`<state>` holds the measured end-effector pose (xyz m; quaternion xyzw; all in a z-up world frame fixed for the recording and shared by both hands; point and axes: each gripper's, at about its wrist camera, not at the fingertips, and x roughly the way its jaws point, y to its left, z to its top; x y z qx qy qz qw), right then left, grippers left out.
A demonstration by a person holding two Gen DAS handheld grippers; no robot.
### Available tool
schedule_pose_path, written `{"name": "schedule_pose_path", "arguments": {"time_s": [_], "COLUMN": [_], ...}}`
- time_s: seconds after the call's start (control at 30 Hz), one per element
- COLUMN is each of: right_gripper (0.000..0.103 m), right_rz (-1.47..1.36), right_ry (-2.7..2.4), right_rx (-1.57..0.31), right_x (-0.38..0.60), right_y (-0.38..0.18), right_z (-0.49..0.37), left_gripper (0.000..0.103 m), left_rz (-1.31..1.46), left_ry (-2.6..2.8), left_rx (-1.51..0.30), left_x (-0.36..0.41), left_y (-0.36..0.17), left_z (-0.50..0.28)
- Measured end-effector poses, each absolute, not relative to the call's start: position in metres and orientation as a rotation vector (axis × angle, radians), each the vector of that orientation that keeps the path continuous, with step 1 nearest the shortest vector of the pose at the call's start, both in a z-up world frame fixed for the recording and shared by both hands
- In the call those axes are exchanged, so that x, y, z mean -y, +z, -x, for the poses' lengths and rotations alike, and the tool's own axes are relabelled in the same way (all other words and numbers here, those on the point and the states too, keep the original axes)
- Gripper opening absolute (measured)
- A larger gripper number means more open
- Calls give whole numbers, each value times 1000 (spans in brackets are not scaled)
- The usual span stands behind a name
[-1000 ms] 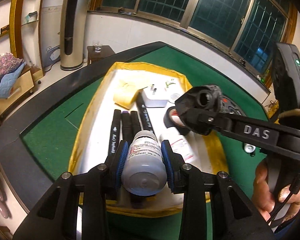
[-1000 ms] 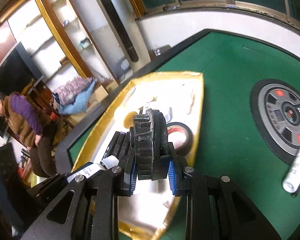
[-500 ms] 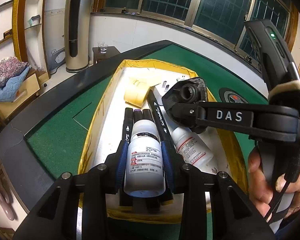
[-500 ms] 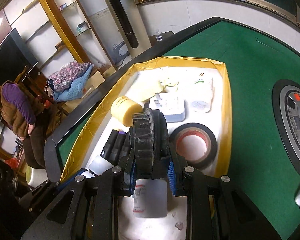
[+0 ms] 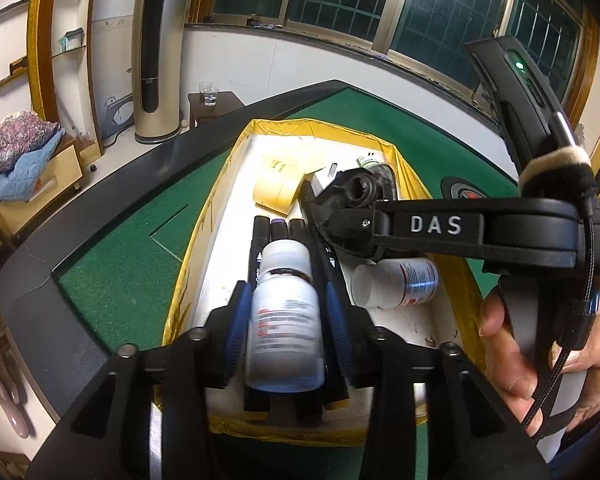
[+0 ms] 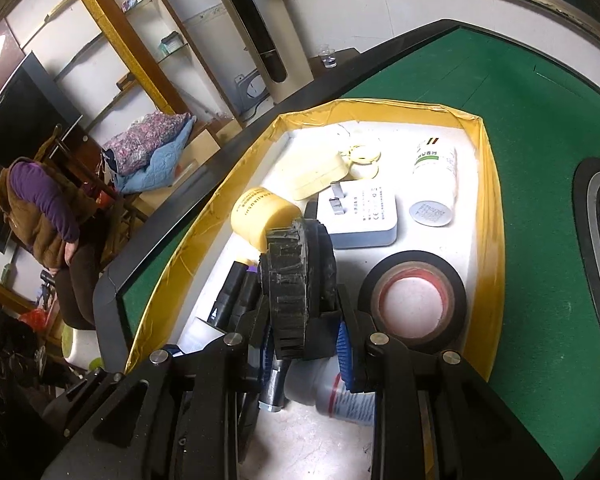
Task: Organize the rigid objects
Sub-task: 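Release the black part with right tool while left releases the bottle in the tray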
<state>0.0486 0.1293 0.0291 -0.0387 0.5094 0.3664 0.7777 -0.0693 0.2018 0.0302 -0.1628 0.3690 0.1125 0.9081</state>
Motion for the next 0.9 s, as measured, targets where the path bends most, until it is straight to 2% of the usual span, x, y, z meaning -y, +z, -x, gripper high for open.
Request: {"name": "schedule_pose_path", "arguments": {"time_s": [0.07,0.13,0.17,0.67,0.83,0.9], "right_gripper": [33,50,52,53,53,53], "right_rz": [92,85,79,-32,-60,-68], "right_ry": [785,778,778,780,758,744], "right_rx": [-1081,-1056,-1044,-954,-939,-919], "right_x": [-126,-122,-120,-65,-15,11], "right_y": [34,40,43,72,79,85], "right_z": [-46,-44,-43,-34,-22,-14], "left_gripper": [54,55,55,55,55,55], "left_rz": [347,351,353,355,238,199], "left_ry": [237,234,232,179,233,265], "left_rx": [-747,-735,-729,-710,-717,-790], "left_x": [-203,-203,-203,-189,-174,-171], "left_y": [33,36,37,48,64,61], "left_z": [71,72,73,68,40,21]}}
